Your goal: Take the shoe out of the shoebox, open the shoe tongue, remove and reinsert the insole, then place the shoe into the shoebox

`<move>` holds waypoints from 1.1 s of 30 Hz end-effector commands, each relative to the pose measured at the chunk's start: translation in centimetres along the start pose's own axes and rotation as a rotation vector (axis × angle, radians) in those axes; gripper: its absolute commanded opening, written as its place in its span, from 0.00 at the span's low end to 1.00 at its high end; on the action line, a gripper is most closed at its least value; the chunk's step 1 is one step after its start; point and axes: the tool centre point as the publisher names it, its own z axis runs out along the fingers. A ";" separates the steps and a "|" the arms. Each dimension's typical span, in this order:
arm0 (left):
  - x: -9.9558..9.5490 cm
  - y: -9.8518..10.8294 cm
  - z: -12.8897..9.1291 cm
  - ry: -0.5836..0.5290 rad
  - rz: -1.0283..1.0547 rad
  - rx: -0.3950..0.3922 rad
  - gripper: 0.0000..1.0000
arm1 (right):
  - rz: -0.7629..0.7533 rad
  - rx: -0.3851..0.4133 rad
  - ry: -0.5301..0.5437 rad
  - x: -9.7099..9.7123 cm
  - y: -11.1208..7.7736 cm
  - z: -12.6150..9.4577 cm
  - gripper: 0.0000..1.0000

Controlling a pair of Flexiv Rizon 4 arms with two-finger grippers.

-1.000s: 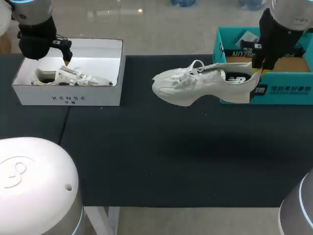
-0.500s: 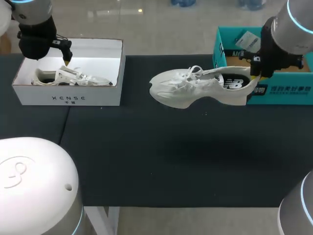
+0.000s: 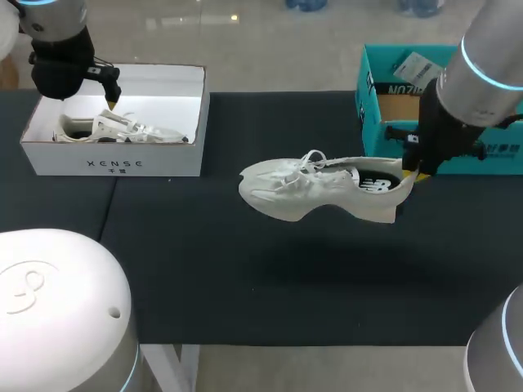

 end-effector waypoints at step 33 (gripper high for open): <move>0.0 -0.1 0.0 0.001 0.001 -0.002 1.00 | 0.007 0.172 -0.005 -0.7 -3.2 13.9 0.00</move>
